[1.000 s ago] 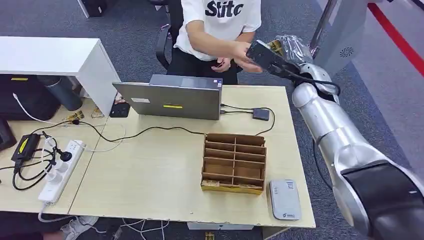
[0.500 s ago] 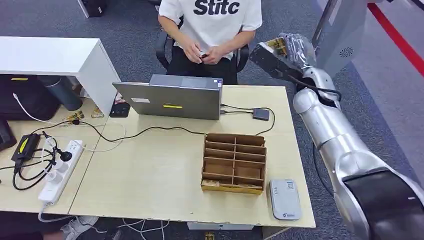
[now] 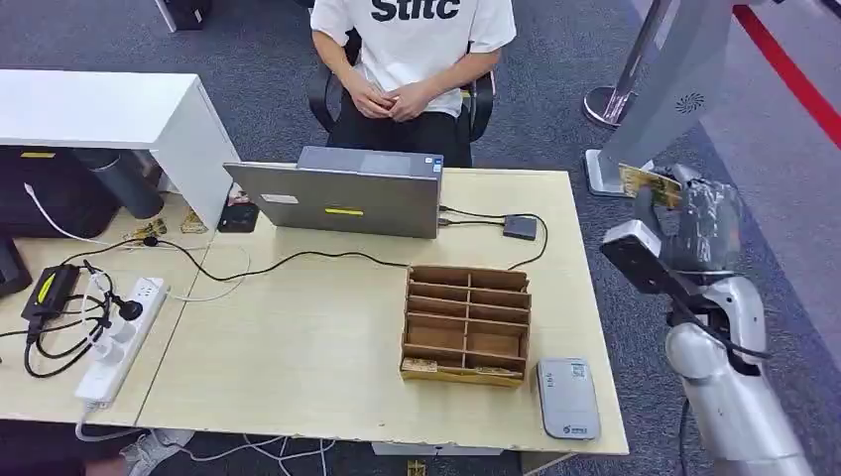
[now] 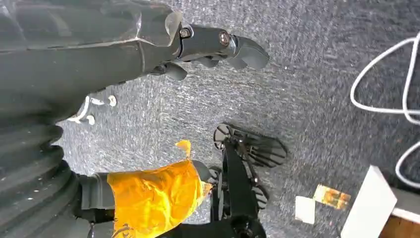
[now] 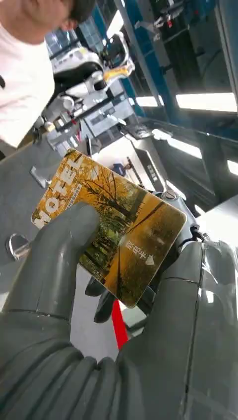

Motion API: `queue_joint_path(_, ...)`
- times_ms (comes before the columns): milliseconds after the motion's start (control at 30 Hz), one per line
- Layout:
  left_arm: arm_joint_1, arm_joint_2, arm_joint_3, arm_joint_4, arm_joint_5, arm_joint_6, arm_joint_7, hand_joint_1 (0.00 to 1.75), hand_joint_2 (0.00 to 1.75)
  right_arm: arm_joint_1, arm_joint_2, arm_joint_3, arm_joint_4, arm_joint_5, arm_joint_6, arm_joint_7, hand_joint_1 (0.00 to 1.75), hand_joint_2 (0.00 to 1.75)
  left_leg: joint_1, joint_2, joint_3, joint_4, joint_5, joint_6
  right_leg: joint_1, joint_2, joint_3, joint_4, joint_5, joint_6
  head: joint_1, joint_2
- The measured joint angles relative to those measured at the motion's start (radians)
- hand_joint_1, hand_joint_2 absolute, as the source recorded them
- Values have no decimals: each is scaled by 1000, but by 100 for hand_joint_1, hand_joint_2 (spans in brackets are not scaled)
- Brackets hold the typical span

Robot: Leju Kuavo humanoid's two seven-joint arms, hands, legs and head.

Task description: Pass the card to the sensor for recognition and then transmit it.

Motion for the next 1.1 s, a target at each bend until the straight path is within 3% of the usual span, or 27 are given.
queue_joint_path(233, 1, -2, 34, 0, 10, 18, -3, 0, 175, 209, -12, -101, -152, 25, -12, 2, 175, 175, 0, 0, 0, 0, 0, 0, 0, 0, 0, 0, 0, 0, 0, 0)
queue_joint_path(400, 1, -5, 48, 0, 14, 19, -3, 0, 175, 309, -10, -116, -198, 55, -7, 25, 175, 175, 0, 1, 0, 0, 0, 0, 0, 1, 0, 0, 0, 0, 0, 0)
queue_joint_path(867, 1, -9, 64, 0, 10, 22, -3, 0, 175, 398, 18, -120, -210, 43, 13, 65, 175, 175, 0, 2, 1, 0, 0, 0, 0, 1, 0, 0, 0, 0, 0, 0)
queue_joint_path(1100, 1, -8, 66, 0, -9, 37, 0, 0, 175, 421, 6, -118, -196, 25, 132, 98, 175, 175, 0, 2, 0, 0, 0, 0, 0, 1, 0, 0, 0, 0, 0, 0)
